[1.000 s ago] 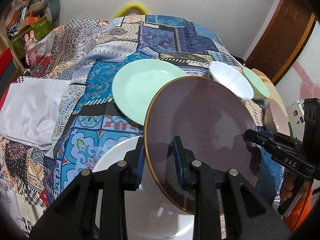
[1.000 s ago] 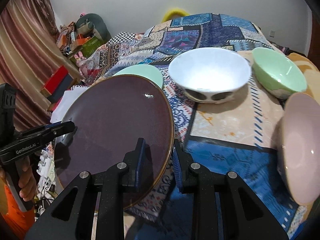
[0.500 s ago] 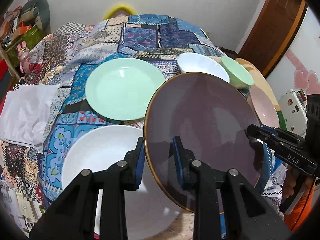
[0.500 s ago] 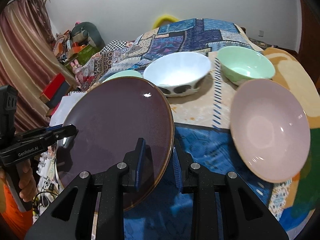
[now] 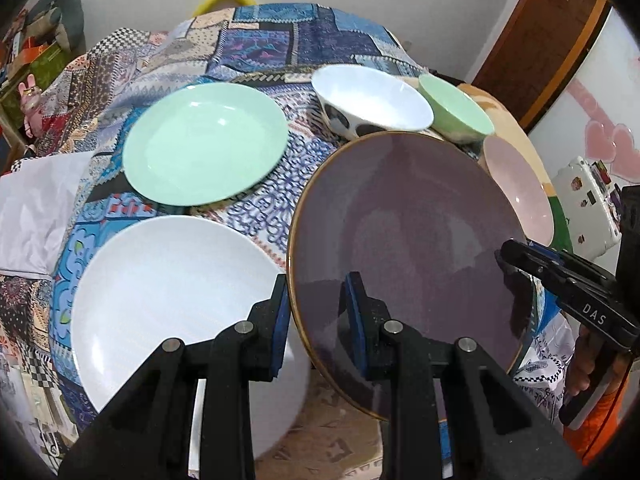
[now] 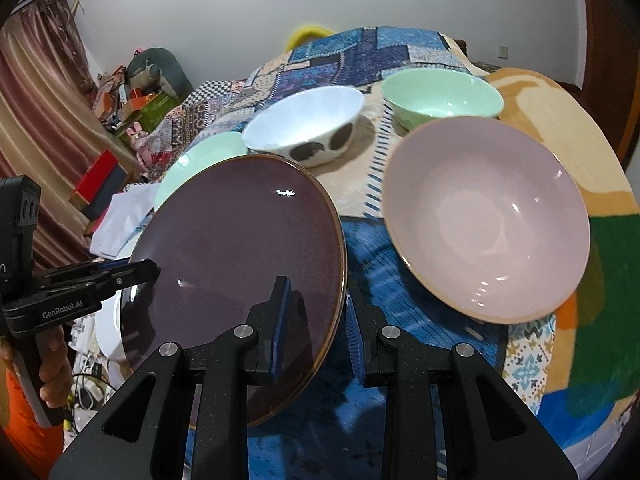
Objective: Organize plates and bowls
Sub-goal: 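Lift the dark purple plate with both grippers toward the pink bowl, then lower the dark purple plate onto the cover and open both grippers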
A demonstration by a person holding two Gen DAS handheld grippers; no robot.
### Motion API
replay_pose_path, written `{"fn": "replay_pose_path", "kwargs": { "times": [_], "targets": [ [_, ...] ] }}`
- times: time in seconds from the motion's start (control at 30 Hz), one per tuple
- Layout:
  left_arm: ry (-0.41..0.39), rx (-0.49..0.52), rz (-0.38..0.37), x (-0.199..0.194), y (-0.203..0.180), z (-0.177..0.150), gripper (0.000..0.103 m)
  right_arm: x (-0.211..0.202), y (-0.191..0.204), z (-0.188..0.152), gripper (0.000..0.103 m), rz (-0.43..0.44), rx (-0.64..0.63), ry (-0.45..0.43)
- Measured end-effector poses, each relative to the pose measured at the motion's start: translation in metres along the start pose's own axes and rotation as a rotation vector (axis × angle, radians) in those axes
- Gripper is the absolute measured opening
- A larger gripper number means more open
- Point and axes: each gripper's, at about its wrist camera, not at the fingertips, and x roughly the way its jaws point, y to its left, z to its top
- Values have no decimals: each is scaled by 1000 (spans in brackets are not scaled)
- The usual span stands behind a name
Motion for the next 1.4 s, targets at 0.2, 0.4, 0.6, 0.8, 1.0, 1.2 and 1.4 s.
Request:
{"fn": "replay_pose_path", "kwargs": {
  "times": [0.2, 0.4, 0.6, 0.8, 1.0, 1.2, 1.4],
  "targets": [
    [30, 4, -9, 14, -8, -1, 27, 4, -13, -8, 24, -8, 21, 25],
    [64, 10, -10, 28, -13, -4, 27, 8, -20, -14, 24, -12, 35, 47],
    [88, 21, -3, 39, -15, -6, 27, 12, -25, -18, 24, -15, 39, 69],
    [96, 26, 5, 44, -15, -6, 27, 12, -25, -18, 24, -21, 30, 70],
    [100, 24, 5, 46, -15, -8, 27, 14, -24, -18, 24, -30, 21, 73],
    [102, 21, 17, 47, -18, -8, 27, 13, -20, -17, 26, -52, 8, 71],
    [62, 34, 29, 36, -23, -9, 35, 3, -15, -16, 36, -67, -12, 51]
  ]
}}
